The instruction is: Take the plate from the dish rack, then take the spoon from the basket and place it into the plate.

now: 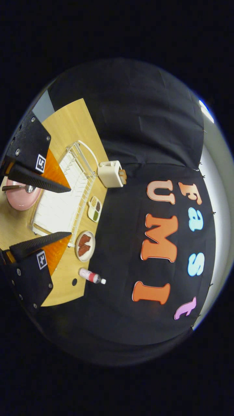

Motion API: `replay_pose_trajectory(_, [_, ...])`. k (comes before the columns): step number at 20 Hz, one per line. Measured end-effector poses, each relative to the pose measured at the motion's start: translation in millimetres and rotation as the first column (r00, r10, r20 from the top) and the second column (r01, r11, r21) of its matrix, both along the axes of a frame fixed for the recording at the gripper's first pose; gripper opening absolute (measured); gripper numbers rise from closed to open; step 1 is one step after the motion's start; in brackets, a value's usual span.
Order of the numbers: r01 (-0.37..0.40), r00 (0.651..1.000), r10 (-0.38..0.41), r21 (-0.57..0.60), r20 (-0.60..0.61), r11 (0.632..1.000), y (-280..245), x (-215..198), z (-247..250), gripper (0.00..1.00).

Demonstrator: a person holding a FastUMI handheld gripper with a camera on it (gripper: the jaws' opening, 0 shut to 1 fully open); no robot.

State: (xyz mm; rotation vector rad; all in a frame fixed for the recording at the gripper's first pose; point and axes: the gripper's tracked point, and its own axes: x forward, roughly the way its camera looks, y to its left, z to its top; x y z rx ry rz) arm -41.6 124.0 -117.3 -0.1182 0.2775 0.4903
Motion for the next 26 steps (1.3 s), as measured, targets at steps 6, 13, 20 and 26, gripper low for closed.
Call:
replay_pose_trajectory(6, [0.096, 0.985, -0.104, 0.062, 0.139, 0.993, -26.4, 21.3, 67.0, 0.89])
replay_pose_trajectory(13, [0.157, 0.956, -0.168, 0.063, 0.243, 0.986, -47.5, 25.4, 94.7, 0.96])
replay_pose_trajectory(20, [0.204, 0.936, -0.222, 0.091, 0.273, 0.975, -59.3, 26.8, 115.2, 0.98])
replay_pose_trajectory(26, [0.210, 0.933, -0.231, 0.103, 0.275, 0.972, -57.5, 29.2, 122.1, 0.98])
